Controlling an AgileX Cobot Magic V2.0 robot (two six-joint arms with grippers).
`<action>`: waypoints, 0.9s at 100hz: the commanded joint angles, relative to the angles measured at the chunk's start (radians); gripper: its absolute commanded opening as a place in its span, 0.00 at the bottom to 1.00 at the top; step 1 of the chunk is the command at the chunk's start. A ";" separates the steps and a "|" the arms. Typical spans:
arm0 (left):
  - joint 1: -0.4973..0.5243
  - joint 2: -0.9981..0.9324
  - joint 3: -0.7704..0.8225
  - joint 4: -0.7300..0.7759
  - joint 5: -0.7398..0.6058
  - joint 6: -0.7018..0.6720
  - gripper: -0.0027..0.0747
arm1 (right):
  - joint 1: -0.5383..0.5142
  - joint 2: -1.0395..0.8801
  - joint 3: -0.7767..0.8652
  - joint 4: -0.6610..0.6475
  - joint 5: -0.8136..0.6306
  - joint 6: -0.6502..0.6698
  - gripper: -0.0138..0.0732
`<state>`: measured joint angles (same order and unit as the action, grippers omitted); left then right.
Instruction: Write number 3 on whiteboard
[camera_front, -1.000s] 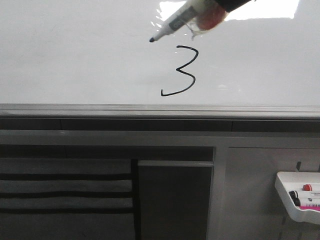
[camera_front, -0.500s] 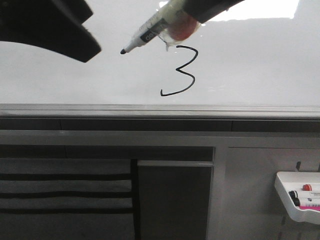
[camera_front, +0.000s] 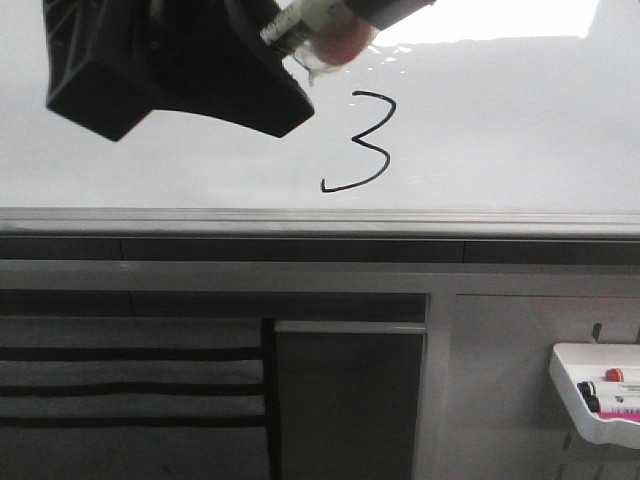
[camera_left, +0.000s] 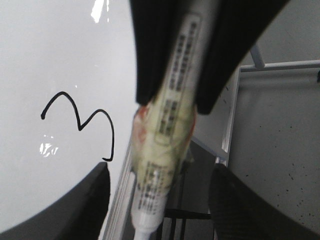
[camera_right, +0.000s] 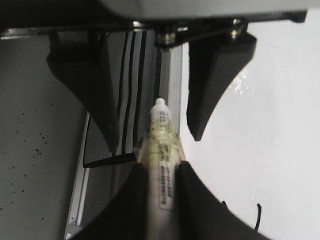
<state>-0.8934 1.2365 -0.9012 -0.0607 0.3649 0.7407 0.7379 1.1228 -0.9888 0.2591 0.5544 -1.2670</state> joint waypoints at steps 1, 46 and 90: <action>-0.017 -0.024 -0.037 -0.010 -0.066 -0.001 0.55 | 0.001 -0.015 -0.024 0.012 -0.077 -0.016 0.08; -0.018 -0.024 -0.037 -0.003 -0.071 0.000 0.11 | 0.001 -0.015 -0.024 0.012 -0.056 -0.014 0.08; -0.018 -0.024 -0.037 -0.003 -0.069 0.000 0.01 | 0.001 -0.015 -0.024 0.014 -0.016 -0.005 0.09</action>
<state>-0.9028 1.2365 -0.9012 -0.0369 0.3641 0.7625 0.7379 1.1236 -0.9879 0.2610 0.5769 -1.2736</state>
